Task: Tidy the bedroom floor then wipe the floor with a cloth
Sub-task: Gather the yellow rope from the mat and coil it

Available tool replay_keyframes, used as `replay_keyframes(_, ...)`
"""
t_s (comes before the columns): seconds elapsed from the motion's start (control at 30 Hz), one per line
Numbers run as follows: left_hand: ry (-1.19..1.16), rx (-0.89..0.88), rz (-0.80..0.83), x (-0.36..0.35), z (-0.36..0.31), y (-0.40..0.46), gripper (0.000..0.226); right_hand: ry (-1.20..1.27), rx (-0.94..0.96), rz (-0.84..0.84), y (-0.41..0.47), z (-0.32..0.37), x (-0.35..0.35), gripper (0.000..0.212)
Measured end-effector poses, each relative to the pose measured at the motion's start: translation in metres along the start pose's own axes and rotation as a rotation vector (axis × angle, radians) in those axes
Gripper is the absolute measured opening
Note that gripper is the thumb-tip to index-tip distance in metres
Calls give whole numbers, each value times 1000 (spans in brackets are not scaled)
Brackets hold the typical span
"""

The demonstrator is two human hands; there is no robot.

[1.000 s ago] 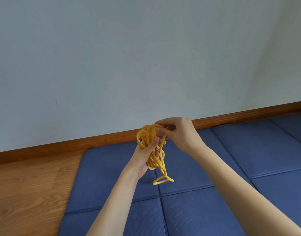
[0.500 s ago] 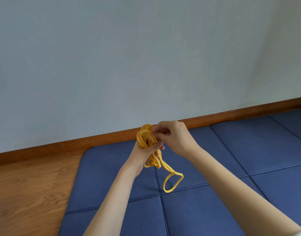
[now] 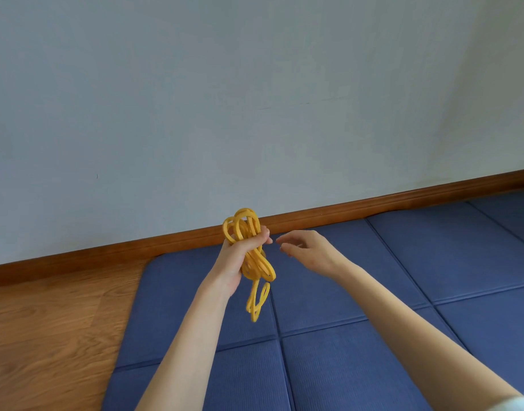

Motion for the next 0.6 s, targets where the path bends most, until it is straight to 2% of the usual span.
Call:
replay_keyframes(0.07, -45, -36, 22, 1, -1, 1, 20, 11, 1, 17, 0, 2, 1, 29)
replay_keyframes(0.13, -219, -50, 86, -1, -1, 1, 11, 25, 2, 64, 0, 5, 0, 35)
replay_keyframes(0.23, -478, -58, 164, -3, -3, 1, 17, 116, -3, 217, -3, 5, -6, 47)
replay_keyframes(0.3, -593, -83, 212, -2, -4, 4, 31, 181, -7, 306, -6, 4, -11, 49)
replay_keyframes(0.37, -678, -107, 198, 1, -5, 6, 40, 218, -17, 359, -9, 5, -15, 46)
replay_keyframes(0.47, -728, -142, 149, 10, -8, 10, 41, 309, -43, 430, -13, 4, -23, 40)
replay_keyframes(0.6, -780, -192, 35, 26, -18, 12, 25, 323, -39, 531, -18, 2, -36, 20)
Point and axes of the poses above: each hand's wrist, its own y-axis towards the middle knuckle, its own x-axis out of the back of the hand, z = x × y, the point moved 3 cm from there along y, towards the middle knuckle, and after that the axes turned 5 degrees about x, right-handed, at the moved point
